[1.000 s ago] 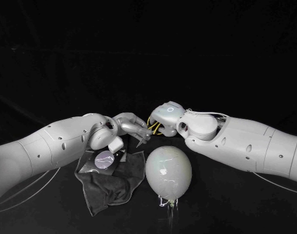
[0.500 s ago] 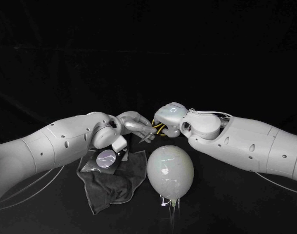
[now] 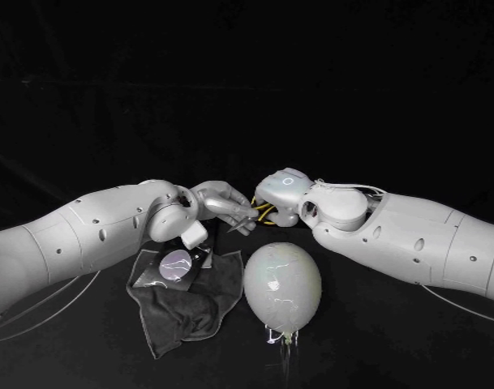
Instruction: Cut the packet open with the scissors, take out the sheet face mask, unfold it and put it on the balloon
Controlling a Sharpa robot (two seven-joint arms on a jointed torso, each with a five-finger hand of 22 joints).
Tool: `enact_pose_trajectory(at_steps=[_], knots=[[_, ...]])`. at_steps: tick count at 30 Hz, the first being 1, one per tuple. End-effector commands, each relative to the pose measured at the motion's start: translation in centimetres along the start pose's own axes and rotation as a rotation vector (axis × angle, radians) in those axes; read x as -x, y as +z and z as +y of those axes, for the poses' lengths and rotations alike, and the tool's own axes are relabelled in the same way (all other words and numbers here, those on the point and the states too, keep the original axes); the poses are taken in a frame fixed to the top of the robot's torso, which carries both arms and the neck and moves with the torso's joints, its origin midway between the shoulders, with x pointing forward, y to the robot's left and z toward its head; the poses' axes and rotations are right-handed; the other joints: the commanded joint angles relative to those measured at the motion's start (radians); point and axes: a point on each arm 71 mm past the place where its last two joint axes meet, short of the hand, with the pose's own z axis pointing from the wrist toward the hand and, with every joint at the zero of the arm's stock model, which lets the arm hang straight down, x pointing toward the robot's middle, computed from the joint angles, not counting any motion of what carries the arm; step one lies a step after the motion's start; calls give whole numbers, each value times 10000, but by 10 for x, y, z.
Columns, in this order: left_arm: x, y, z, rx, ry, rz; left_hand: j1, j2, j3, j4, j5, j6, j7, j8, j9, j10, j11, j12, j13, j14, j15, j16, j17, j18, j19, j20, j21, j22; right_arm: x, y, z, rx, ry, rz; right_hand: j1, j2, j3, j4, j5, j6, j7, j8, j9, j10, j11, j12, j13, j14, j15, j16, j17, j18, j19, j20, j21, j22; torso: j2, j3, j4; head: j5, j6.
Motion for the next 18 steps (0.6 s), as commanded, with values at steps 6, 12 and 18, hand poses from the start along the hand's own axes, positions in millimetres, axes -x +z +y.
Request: enact_pose_trajectory(at_steps=[6, 12, 18], knots=[[-13, 0, -21, -925, -42, 1412, 21, 89, 116, -162, 57, 0, -88, 86, 1799, 14, -10, 50, -7, 64, 18, 50, 11, 180, 28, -17, -59, -15, -7, -1, 10, 322, 265, 246, -199, 327, -691, 63, -36, 599, -356, 395, 342, 3785, -1298, 3264, 1668, 290, -399, 163, 348, -250, 185, -244, 222, 588, 31, 0, 12, -43, 40], [-14, 0, -22, -918, -13, 1411, 15, 90, 115, -164, 56, -5, -87, 90, 1807, 12, -7, 49, -7, 63, 19, 50, 13, 178, 24, -15, -63, -18, -6, -1, 10, 246, 259, 172, -419, 152, -748, 331, -18, 1000, -789, 1526, 1616, 3929, -1580, 11659, 11542, 740, -592, 1367, 2992, -304, 242, -232, 382, 854, 18, -4, 14, -36, 31], [-13, 0, -22, -917, -25, 1367, 3, 99, 119, -166, 56, -17, -86, 97, 1823, 3, -1, 43, -8, 55, 24, 46, 15, 173, 16, -10, -72, -22, -9, -2, 9, 127, 171, 554, -839, 194, -718, 900, -10, 883, -917, 2611, 2955, 4327, -1668, 13870, 14607, 1044, -642, 2013, 4829, -257, 75, -182, 207, 760, 33, 5, 19, -54, 33]])
